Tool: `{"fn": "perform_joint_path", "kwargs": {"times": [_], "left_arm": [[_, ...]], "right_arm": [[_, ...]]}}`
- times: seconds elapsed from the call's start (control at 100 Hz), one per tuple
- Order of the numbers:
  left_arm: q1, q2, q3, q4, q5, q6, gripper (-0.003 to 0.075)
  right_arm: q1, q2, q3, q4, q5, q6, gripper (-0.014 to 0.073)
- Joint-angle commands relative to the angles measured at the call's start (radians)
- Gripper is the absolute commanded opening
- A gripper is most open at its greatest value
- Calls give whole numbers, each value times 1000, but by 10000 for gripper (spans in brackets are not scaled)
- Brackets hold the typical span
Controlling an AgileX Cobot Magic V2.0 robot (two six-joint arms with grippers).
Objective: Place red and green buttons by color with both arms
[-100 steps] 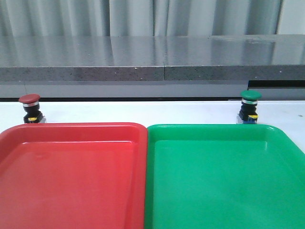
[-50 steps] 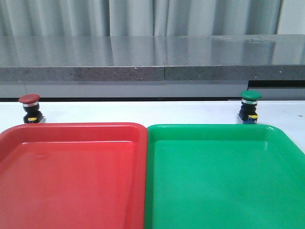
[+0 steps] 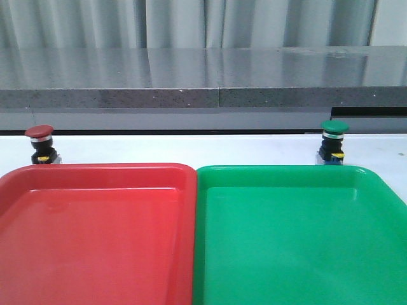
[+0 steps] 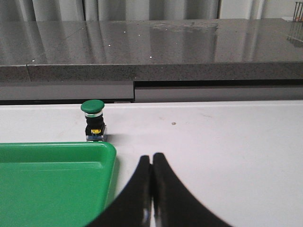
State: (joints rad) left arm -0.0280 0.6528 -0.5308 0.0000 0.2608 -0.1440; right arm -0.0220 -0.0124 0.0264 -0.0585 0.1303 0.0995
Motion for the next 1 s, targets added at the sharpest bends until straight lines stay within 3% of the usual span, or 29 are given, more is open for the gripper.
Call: {"fn": "perform_joint_path", "kwargs": {"times": [0.0, 0.08, 0.15, 0.22, 0.33, 0.4, 0.72, 0.99], "left_arm": [[0, 109, -93, 0, -45, 3, -19], [0, 196, -137, 0, -45, 9, 1], [0, 273, -175, 0, -45, 9, 76], [0, 343, -211, -7, -45, 9, 202], [0, 464, -269, -34, -45, 9, 463], [0, 530, -313, -61, -35, 9, 542], [-46, 882, -612, -74, 282, 14, 512], [-48, 1084, -827, -116, 421, 34, 512]], "right_arm": [[-5, -15, -18, -5, -87, -7, -64], [-5, -15, -18, -5, -87, -7, -64], [-5, -15, -18, -5, -87, -7, -64], [-5, -15, -18, -5, -87, -7, -64], [-5, -15, -18, -5, -87, -7, -64], [-5, -15, -18, -5, -87, -7, -64], [-5, -15, -18, -5, -87, -7, -64], [-5, -15, -18, -5, -87, -7, -64]]}}
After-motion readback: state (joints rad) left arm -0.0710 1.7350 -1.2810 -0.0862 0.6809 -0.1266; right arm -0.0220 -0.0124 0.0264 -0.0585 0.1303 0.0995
